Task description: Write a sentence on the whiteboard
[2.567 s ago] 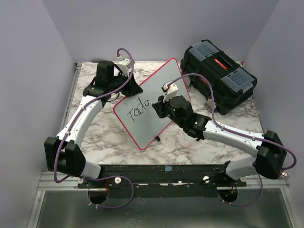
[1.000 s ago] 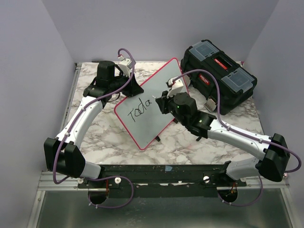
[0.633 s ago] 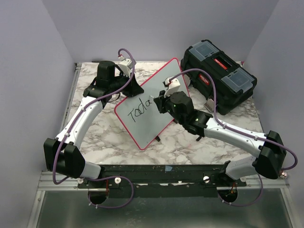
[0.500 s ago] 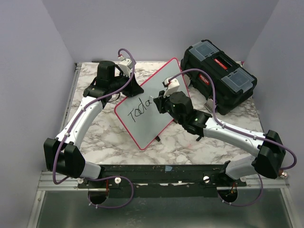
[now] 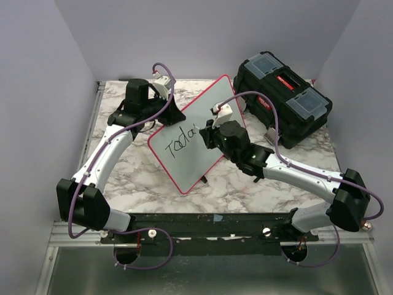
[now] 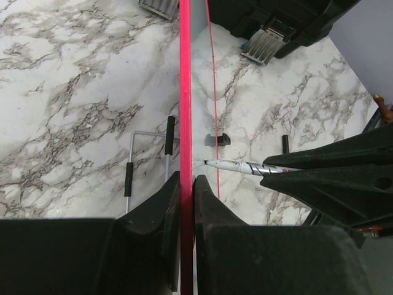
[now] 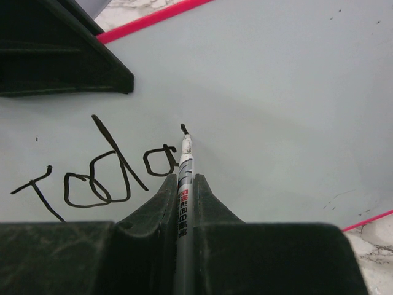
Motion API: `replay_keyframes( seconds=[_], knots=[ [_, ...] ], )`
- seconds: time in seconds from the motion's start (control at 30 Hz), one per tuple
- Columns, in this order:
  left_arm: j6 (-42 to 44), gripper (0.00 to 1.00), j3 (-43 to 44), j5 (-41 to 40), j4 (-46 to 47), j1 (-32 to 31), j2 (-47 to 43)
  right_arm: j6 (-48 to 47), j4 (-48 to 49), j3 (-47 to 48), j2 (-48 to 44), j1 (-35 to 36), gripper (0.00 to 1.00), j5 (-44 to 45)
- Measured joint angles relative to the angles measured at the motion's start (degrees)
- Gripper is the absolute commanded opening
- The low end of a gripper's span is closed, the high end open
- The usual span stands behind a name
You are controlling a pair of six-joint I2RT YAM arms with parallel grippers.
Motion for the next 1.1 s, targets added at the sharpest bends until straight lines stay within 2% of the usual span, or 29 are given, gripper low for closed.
replay_keyframes(
  seconds=[1.1],
  knots=[
    [0.0, 0.0, 0.0, -0.33, -0.07, -0.2, -0.13, 0.46, -1.81, -0.63, 0.2, -0.33, 0.01, 4.52]
  ],
)
